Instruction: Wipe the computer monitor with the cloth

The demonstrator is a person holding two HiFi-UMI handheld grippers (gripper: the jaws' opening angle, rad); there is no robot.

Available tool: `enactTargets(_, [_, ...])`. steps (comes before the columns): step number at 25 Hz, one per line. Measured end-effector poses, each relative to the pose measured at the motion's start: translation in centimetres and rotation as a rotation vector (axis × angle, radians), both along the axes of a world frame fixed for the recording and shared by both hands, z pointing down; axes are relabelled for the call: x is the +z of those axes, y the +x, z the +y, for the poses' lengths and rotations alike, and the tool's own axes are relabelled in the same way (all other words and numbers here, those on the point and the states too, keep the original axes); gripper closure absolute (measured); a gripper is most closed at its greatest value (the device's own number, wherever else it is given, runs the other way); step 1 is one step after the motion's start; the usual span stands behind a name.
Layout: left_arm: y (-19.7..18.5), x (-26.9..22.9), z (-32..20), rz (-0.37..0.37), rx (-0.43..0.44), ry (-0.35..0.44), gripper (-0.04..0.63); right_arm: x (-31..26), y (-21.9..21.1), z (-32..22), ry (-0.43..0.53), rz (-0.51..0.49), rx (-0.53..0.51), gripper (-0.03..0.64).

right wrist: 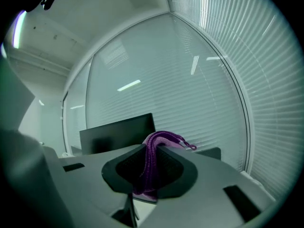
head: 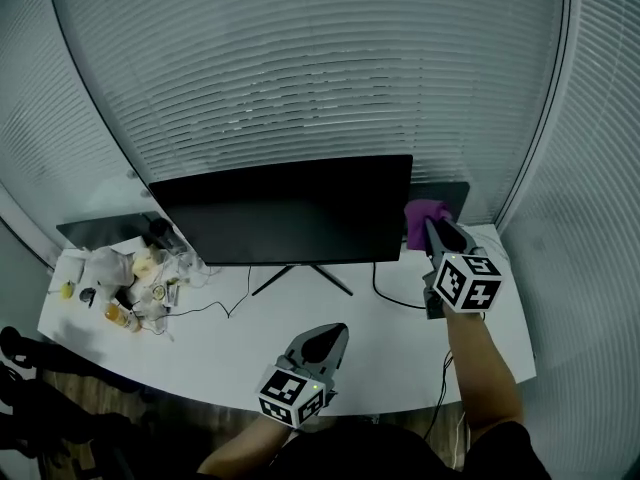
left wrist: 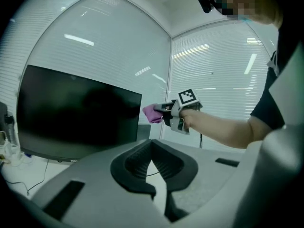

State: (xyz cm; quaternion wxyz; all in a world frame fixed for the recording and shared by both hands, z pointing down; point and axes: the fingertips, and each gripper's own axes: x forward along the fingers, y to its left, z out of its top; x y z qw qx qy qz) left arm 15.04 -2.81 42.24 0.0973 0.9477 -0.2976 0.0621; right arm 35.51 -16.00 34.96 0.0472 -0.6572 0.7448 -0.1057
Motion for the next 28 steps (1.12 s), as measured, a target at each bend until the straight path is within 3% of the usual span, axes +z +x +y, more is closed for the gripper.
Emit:
enactTargets(9, [-7.5,0.4,1.6,-0.015,0.006,-0.036,0.591,4.3,-10.1,7.5,-0.070,-0.060,-0.060,0.541])
enactTargets(21, [-18.4,5.0,6.1,-0.027,0.032,-0.144,0.591,13.4,-28.7,18.0,-0.259,-0.102,-0.197,0.541])
enactTargets(28, [-23.3,7.9,9.0,-0.010,0.025,-0.222,0.591,16.5,-34.9,22.5,-0.324,-0.158,-0.234,0.541])
